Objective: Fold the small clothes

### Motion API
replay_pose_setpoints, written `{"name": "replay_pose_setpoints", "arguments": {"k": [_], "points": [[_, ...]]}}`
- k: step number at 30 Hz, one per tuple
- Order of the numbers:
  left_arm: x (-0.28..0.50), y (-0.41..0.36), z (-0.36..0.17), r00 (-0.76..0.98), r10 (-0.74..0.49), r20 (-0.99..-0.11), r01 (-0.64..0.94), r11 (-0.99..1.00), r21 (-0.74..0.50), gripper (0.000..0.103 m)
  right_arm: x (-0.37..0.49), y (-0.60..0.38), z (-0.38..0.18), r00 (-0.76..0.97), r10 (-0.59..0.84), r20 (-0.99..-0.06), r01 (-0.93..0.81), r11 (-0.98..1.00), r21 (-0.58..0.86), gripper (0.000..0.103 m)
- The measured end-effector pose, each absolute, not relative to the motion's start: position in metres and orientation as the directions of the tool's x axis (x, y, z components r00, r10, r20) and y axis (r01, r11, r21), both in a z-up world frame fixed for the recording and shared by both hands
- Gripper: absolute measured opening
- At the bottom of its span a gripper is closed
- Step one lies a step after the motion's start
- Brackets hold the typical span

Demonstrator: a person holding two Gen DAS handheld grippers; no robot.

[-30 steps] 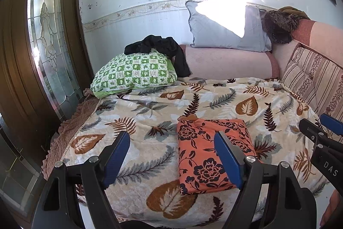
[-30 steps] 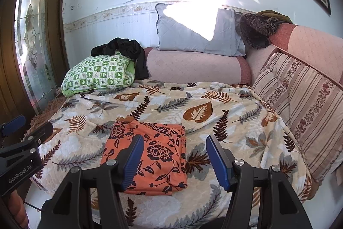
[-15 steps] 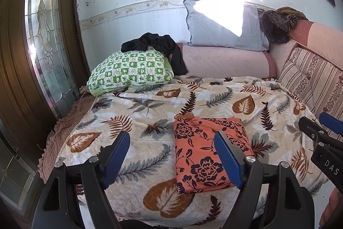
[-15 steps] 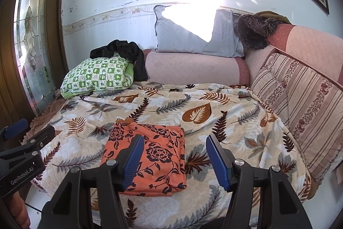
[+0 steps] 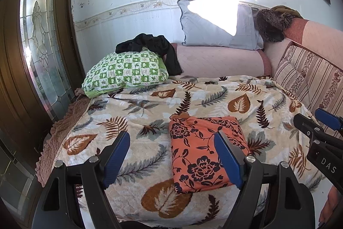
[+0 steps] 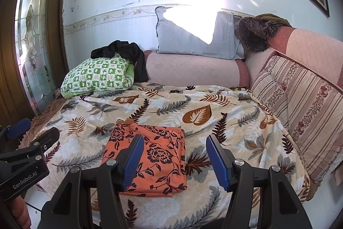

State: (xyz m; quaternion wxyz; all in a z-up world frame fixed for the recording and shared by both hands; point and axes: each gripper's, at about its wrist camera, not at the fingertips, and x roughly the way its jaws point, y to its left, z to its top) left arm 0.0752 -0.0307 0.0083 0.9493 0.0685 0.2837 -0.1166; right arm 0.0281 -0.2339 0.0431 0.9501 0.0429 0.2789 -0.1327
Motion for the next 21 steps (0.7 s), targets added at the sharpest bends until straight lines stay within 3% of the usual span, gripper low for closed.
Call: {"name": "replay_pose_setpoints", "arguments": {"k": [21], "points": [[0.088,-0.026,0.008,0.800,-0.200,-0.565,0.270,0.962,0.041,0.081,0.033,-0.229,0.039,0.804,-0.234,-0.547,0.280,0.960,0.002,0.064]]}}
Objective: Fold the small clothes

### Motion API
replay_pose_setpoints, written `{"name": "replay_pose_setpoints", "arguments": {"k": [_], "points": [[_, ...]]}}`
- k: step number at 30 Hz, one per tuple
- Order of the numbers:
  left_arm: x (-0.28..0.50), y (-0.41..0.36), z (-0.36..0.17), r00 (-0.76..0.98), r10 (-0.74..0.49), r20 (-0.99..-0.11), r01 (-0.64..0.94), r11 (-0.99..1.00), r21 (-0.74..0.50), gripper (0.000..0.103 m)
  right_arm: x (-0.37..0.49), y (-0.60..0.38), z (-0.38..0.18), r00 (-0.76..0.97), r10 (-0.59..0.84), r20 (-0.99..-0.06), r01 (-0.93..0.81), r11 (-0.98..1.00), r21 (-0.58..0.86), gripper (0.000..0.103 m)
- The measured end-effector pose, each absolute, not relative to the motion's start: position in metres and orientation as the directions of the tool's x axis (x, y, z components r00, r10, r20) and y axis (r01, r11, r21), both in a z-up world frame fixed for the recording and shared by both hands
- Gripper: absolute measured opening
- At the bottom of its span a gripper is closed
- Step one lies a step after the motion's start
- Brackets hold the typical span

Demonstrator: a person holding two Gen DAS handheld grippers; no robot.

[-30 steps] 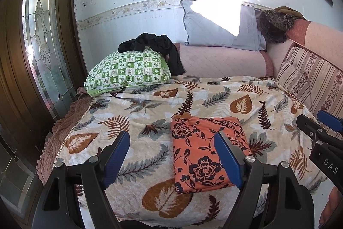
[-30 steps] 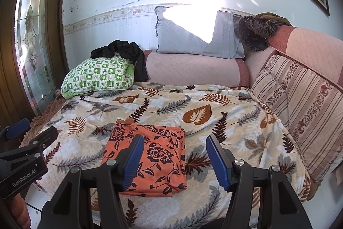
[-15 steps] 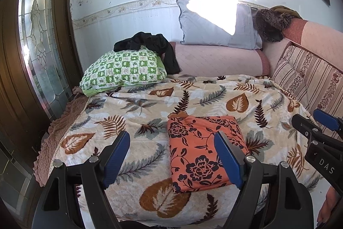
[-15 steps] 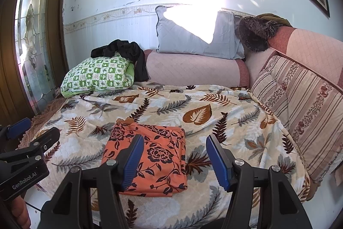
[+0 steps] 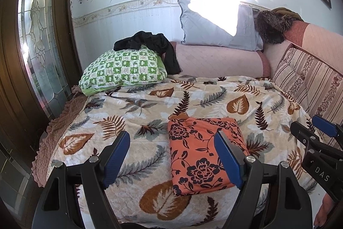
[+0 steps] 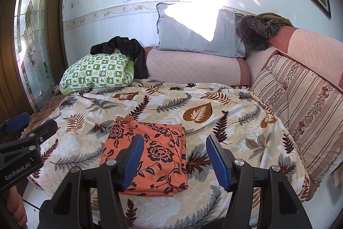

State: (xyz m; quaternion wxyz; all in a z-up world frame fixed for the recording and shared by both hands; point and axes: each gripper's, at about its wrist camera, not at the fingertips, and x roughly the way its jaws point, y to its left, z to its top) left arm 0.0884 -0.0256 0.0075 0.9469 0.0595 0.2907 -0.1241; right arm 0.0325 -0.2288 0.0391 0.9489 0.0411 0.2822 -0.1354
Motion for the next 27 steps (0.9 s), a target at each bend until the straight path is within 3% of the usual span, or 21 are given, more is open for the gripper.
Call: {"name": "replay_pose_setpoints", "arguments": {"k": [27], "points": [[0.123,-0.016,-0.011,0.773,-0.169,-0.611,0.260,0.964,0.061,0.081,0.068,-0.222,0.022,0.783,-0.188,-0.593,0.225,0.974,-0.013,0.064]]}}
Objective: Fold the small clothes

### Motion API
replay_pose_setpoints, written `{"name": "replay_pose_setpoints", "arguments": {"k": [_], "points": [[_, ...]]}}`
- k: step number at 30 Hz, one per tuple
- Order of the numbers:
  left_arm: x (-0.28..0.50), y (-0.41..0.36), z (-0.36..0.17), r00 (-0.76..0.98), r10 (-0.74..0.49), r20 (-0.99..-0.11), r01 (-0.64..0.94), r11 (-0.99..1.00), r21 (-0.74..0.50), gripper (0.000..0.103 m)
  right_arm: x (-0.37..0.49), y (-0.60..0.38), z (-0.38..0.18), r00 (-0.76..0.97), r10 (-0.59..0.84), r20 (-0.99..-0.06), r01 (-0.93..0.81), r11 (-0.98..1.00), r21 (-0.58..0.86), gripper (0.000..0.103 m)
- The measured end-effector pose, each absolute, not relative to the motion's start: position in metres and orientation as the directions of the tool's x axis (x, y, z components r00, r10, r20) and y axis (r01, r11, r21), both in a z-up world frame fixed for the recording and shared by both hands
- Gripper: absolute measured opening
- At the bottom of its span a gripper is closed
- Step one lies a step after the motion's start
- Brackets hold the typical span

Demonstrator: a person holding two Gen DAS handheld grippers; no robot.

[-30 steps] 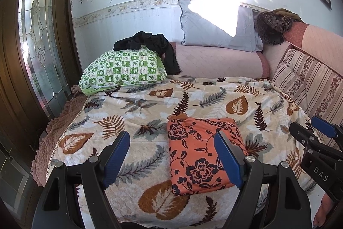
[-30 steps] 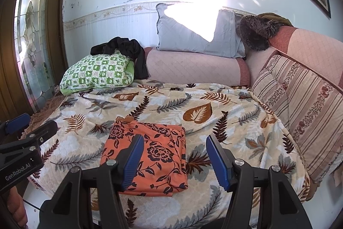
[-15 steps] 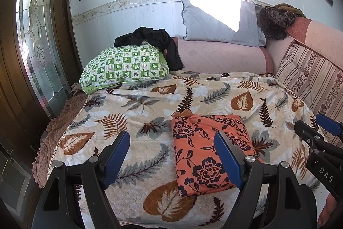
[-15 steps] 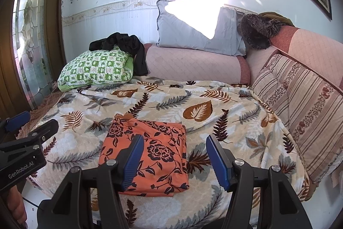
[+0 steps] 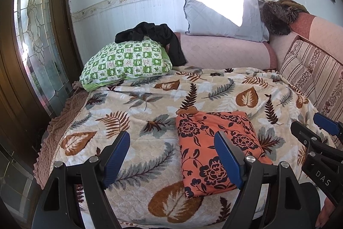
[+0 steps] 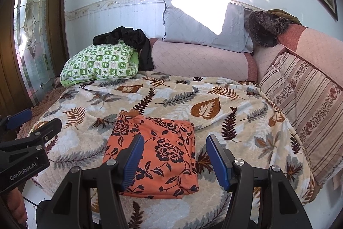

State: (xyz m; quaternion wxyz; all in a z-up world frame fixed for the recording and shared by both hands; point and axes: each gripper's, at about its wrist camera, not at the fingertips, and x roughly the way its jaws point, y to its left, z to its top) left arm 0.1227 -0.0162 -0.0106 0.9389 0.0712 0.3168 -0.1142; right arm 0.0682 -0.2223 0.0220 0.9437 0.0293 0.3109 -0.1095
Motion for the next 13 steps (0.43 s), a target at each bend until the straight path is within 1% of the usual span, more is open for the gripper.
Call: {"name": "replay_pose_setpoints", "arguments": {"k": [7,11,13], "points": [[0.129,-0.014,-0.011,0.773,-0.159,-0.615,0.257,0.964,0.074,0.081,0.074,-0.223,0.020,0.781,-0.180,-0.598,0.222,0.975,-0.004,0.064],[0.134,-0.014,-0.014,0.777,-0.176,-0.605,0.264,0.963,0.060,0.081,0.083,-0.223,0.015,0.776,-0.170,-0.608,0.212,0.977,-0.002,0.064],[0.144,-0.012,-0.022,0.762,-0.169,-0.625,0.248,0.968,0.040,0.081,0.090,-0.223,0.011,0.772,-0.170,-0.613,0.209,0.978,-0.008,0.064]]}}
